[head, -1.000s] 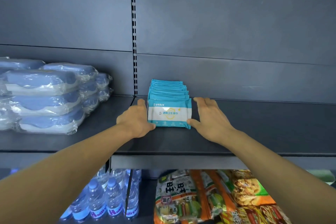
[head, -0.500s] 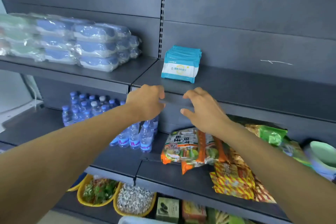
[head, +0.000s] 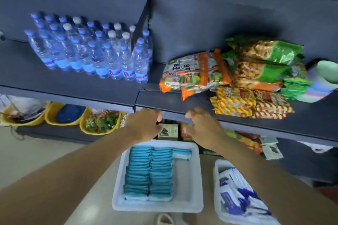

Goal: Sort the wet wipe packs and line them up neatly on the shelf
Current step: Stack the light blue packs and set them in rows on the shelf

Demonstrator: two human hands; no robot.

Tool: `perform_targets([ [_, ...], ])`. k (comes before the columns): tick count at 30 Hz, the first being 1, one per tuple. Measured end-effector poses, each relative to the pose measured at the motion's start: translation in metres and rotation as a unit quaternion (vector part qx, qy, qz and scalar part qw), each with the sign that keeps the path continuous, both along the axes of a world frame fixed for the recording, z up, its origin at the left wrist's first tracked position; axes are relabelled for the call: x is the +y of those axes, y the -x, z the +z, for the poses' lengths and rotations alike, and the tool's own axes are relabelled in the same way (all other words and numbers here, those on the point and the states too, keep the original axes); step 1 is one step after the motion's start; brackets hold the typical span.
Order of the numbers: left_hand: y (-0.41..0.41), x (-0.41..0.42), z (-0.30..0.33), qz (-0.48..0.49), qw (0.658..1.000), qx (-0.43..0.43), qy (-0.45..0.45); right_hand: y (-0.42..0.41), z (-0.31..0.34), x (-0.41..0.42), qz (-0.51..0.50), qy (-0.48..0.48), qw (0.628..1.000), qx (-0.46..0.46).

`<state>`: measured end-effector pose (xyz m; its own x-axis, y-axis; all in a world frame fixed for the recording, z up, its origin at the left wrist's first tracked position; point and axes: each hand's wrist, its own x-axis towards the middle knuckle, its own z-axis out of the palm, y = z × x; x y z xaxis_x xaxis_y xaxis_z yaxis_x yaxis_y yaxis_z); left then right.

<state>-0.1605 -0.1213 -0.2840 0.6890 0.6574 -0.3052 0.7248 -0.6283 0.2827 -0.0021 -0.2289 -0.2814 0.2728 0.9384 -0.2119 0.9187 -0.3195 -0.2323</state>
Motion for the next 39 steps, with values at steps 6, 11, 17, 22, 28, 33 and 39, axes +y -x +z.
perform_targets([
  [6,0.022,-0.018,-0.104,-0.007,0.996,0.044,0.081,0.011,-0.100,-0.037,-0.047,0.087,0.995,0.019],
  [11,0.023,-0.027,-0.181,-0.009,0.990,0.070,0.121,0.006,-0.183,-0.054,-0.071,0.151,0.985,0.037],
  [17,0.005,-0.025,-0.276,0.007,0.990,0.061,0.128,-0.018,-0.292,-0.048,-0.124,0.135,0.981,0.060],
  [22,-0.013,-0.020,-0.349,0.012,0.990,0.045,0.130,-0.045,-0.381,-0.030,-0.128,0.115,0.984,0.048],
  [28,-0.031,-0.015,-0.411,0.013,0.997,0.024,0.078,-0.067,-0.461,-0.008,-0.087,0.080,0.993,-0.031],
  [33,-0.039,-0.008,-0.434,0.015,0.999,-0.004,0.050,-0.067,-0.491,-0.002,-0.072,0.048,0.983,-0.160],
  [39,-0.045,-0.006,-0.441,0.019,0.999,-0.015,0.039,-0.059,-0.498,-0.008,-0.046,0.039,0.972,-0.228],
])
